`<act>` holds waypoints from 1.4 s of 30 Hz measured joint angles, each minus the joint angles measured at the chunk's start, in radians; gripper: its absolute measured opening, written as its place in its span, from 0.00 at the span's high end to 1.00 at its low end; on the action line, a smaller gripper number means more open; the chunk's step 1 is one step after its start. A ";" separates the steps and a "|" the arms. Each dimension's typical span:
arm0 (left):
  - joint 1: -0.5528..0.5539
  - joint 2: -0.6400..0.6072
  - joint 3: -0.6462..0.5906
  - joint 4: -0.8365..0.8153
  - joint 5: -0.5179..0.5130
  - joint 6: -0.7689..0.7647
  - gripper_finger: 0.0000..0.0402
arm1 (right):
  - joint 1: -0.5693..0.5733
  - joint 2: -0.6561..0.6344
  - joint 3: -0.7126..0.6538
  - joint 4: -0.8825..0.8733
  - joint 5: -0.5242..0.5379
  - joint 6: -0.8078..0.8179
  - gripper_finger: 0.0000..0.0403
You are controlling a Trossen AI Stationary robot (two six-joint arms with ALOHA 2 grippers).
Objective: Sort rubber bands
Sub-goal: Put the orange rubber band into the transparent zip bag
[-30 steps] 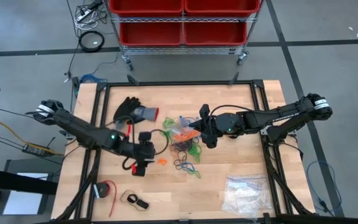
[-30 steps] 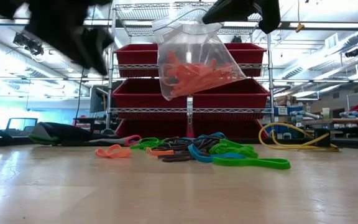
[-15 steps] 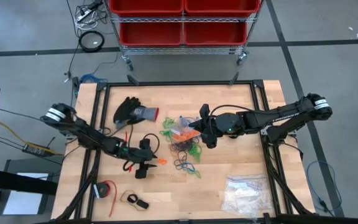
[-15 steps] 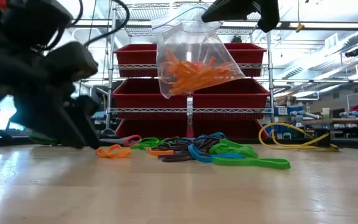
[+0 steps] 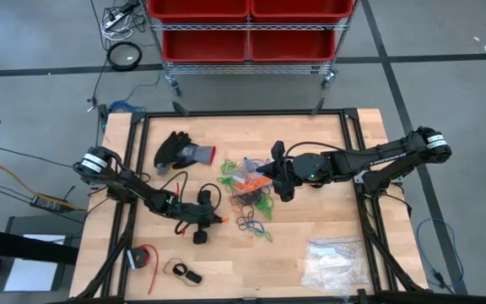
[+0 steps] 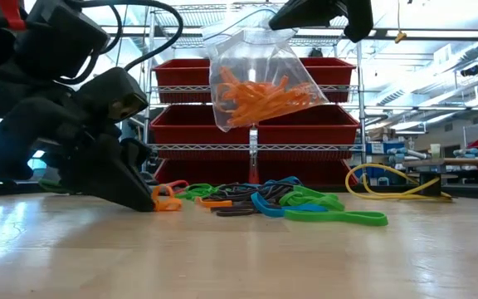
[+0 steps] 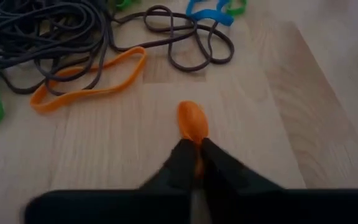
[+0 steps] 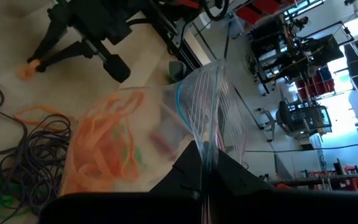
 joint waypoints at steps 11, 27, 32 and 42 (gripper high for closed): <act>0.005 -0.225 -0.009 -0.281 -0.032 0.074 0.99 | 0.000 0.000 0.000 -0.007 0.000 0.002 1.00; 0.081 -0.772 0.337 -0.467 -0.269 0.482 1.00 | 0.000 0.000 0.000 -0.009 -0.001 -0.002 1.00; 0.173 -0.634 0.542 -0.665 -0.212 0.499 0.99 | 0.000 0.000 0.000 -0.008 -0.008 -0.008 1.00; 0.309 -0.310 0.831 -1.003 -0.071 0.494 0.98 | -0.001 0.000 0.000 -0.008 -0.008 -0.008 1.00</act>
